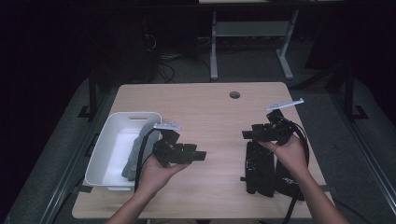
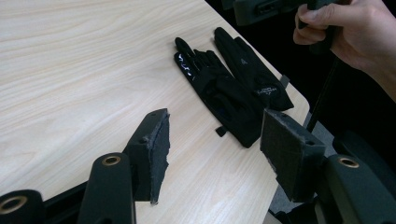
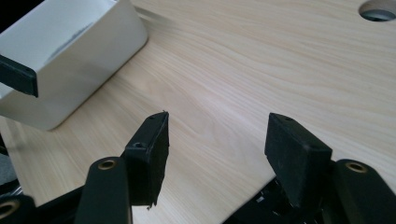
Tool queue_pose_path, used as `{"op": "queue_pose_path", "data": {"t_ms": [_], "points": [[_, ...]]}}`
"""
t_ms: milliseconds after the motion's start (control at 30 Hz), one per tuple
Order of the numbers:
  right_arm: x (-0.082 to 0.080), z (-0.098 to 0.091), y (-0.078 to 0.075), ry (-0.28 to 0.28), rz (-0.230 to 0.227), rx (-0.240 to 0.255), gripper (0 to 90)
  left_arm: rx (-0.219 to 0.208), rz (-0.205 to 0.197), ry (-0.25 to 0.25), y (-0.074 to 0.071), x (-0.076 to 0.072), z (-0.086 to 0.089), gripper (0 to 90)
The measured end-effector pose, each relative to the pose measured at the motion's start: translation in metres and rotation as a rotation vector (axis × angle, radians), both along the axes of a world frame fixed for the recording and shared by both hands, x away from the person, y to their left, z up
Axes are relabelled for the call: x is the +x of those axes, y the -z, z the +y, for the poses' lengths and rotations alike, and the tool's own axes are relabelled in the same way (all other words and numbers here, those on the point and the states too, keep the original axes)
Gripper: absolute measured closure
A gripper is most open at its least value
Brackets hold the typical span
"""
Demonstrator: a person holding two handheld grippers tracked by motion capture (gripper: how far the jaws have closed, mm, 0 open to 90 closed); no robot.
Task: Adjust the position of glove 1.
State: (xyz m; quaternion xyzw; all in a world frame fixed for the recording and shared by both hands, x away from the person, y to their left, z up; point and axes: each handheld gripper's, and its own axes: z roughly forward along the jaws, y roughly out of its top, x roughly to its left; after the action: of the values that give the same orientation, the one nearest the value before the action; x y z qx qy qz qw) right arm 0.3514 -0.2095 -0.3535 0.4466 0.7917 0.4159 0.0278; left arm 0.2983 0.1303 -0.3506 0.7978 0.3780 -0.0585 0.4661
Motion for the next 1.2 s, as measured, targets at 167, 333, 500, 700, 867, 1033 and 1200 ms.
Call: {"op": "queue_pose_path", "data": {"t_ms": [167, 333, 500, 700, 867, 1033, 1200], "points": [[-0.007, -0.014, 0.009, 0.021, 0.0, -0.004, 39.6, 0.012, -0.001, 0.018, 0.003, -0.001, -0.009, 41.2], [-0.013, -0.024, 0.018, 0.03, 0.002, -0.011, 39.6, 0.016, 0.005, 0.029, 0.007, -0.001, -0.018, 39.6], [-0.02, -0.036, 0.028, 0.052, 0.01, -0.019, 39.6, 0.023, 0.006, 0.046, 0.012, -0.001, -0.026, 38.9], [-0.029, -0.051, 0.038, 0.074, 0.003, -0.026, 39.6, 0.025, 0.004, 0.051, 0.013, -0.002, -0.029, 38.2], [-0.042, -0.067, 0.049, 0.104, 0.007, -0.067, 39.9, 0.026, 0.004, 0.051, 0.015, -0.002, -0.032, 37.4], [-0.048, -0.078, 0.055, 0.127, 0.014, -0.082, 40.3, 0.028, 0.009, 0.062, 0.018, -0.003, -0.037, 37.0], [-0.056, -0.09, 0.062, 0.145, 0.001, -0.113, 41.8, 0.018, 0.012, 0.059, 0.019, -0.003, -0.038, 35.7]]}}
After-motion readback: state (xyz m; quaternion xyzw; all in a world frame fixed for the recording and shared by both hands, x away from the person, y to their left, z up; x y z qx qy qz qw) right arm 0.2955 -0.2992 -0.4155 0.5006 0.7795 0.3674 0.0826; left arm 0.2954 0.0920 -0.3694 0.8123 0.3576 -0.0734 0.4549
